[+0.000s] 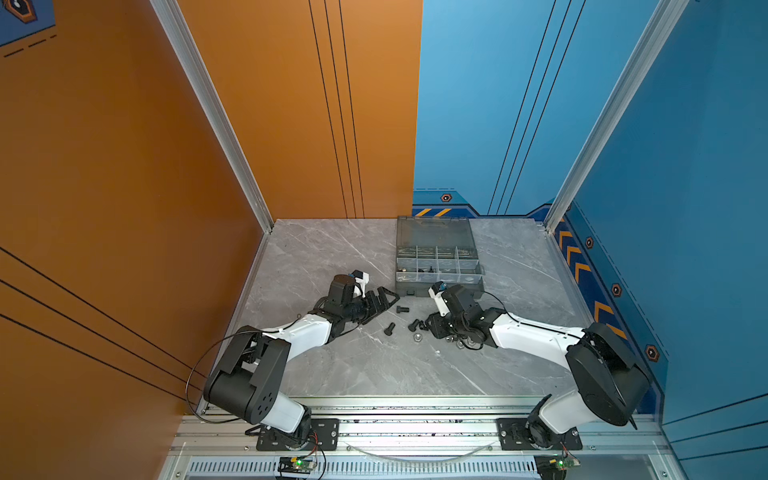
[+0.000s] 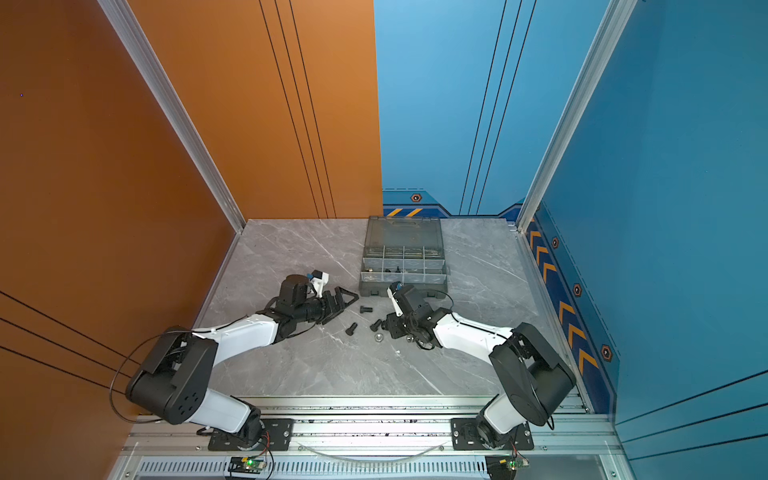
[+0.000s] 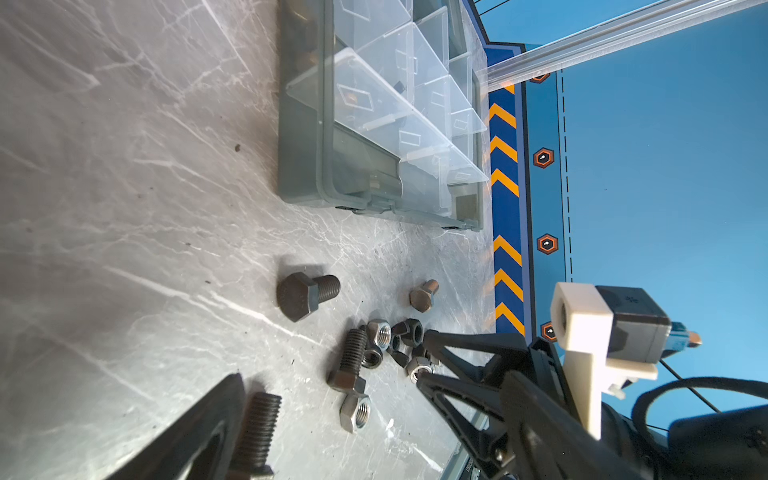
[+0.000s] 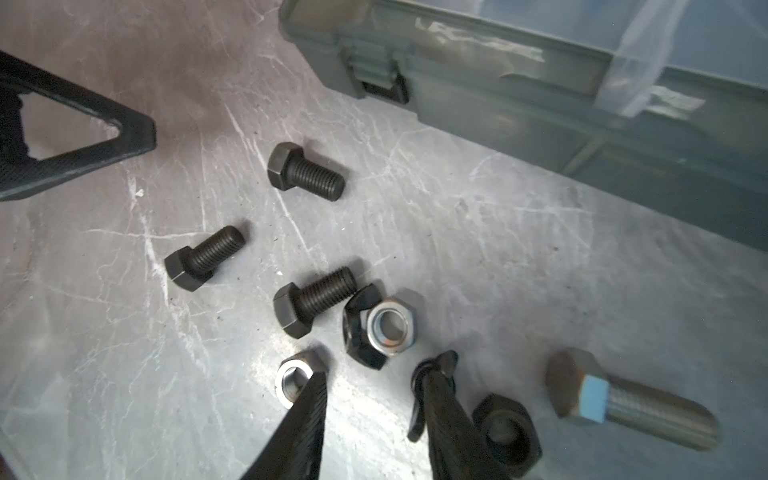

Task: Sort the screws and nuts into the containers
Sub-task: 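Lower the right gripper among the nuts and grasp a black wing nut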

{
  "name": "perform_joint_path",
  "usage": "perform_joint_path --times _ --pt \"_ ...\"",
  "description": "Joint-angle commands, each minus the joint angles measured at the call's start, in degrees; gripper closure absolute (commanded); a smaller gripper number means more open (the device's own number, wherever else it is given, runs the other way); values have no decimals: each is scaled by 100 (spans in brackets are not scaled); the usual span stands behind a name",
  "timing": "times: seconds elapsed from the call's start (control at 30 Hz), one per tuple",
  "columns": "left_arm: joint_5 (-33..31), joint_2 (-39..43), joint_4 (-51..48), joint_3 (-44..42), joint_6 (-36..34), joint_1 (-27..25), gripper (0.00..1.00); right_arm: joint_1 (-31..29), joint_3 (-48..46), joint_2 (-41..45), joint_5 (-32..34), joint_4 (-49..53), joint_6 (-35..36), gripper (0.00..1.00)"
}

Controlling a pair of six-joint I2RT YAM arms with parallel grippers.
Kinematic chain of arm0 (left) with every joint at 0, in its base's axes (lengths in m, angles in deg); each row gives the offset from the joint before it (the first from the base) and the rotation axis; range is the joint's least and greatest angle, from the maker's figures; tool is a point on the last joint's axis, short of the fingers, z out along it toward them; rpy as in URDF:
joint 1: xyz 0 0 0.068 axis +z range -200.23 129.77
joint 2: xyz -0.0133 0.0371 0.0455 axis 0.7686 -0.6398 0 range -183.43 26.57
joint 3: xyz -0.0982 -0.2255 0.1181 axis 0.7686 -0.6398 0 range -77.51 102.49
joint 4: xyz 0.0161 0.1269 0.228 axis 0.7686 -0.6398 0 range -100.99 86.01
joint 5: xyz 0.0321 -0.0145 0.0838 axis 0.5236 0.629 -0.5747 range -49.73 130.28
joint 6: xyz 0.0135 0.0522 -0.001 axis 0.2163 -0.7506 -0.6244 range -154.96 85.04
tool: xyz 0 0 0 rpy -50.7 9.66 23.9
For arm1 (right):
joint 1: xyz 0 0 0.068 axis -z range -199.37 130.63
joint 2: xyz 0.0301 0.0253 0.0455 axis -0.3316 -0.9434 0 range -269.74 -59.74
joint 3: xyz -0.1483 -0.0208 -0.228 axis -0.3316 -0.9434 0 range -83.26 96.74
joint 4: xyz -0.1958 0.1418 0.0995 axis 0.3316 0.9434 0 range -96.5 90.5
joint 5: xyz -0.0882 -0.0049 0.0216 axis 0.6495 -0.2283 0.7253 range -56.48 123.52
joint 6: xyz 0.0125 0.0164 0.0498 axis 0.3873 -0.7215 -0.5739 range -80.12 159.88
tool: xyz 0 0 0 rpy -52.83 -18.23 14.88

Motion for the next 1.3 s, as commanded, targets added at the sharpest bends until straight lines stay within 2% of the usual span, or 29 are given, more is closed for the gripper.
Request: perform_joint_path --times 0.0,0.33,0.83,1.27 --pt "-53 -32 -55 17 -154 -43 2 76 -118 44 488 282 -264 59" --pt "-45 -44 -46 5 -152 -39 2 78 -41 -306 571 203 -488 64" --pt "-24 -128 38 -24 -158 -17 2 -2 192 -610 631 261 -534 64" --pt "28 -204 140 -50 -107 10 2 -28 330 -795 794 347 -561 70"
